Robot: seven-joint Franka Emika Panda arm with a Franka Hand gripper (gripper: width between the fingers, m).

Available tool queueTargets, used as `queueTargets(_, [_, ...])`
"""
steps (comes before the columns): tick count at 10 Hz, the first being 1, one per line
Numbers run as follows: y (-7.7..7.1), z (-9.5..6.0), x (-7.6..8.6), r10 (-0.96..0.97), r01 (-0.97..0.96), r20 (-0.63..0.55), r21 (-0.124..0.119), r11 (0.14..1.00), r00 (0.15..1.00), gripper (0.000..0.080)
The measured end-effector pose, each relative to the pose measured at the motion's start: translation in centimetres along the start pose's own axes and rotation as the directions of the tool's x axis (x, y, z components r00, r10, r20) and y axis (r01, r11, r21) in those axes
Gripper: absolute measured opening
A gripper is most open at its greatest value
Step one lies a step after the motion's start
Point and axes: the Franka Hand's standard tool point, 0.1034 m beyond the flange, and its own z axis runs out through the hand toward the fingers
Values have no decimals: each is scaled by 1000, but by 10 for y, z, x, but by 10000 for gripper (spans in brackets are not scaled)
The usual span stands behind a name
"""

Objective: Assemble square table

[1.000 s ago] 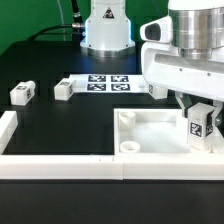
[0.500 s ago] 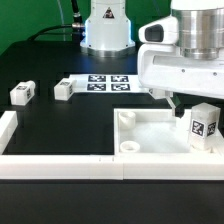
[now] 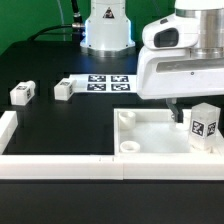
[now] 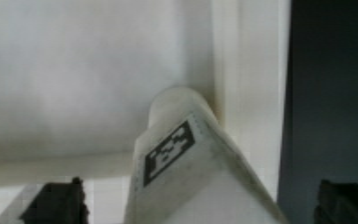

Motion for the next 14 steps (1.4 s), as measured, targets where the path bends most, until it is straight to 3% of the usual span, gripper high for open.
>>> queueTargets(3, [-4, 1, -1, -241, 241, 5, -22, 970, 971, 649])
queueTargets(7, [-2, 0, 0, -439, 439, 10, -27, 898, 898, 649])
queueTargets(8, [-1, 0, 0, -452, 452, 11, -26, 892, 892, 525])
queueTargets(9, [-1, 0, 0, -451, 451, 11, -26, 892, 892, 525])
queueTargets(11, [-1, 0, 0, -451, 451, 10, -27, 892, 893, 289])
queueTargets(14, [0, 0, 0, -429, 429, 10, -27, 903, 903, 289])
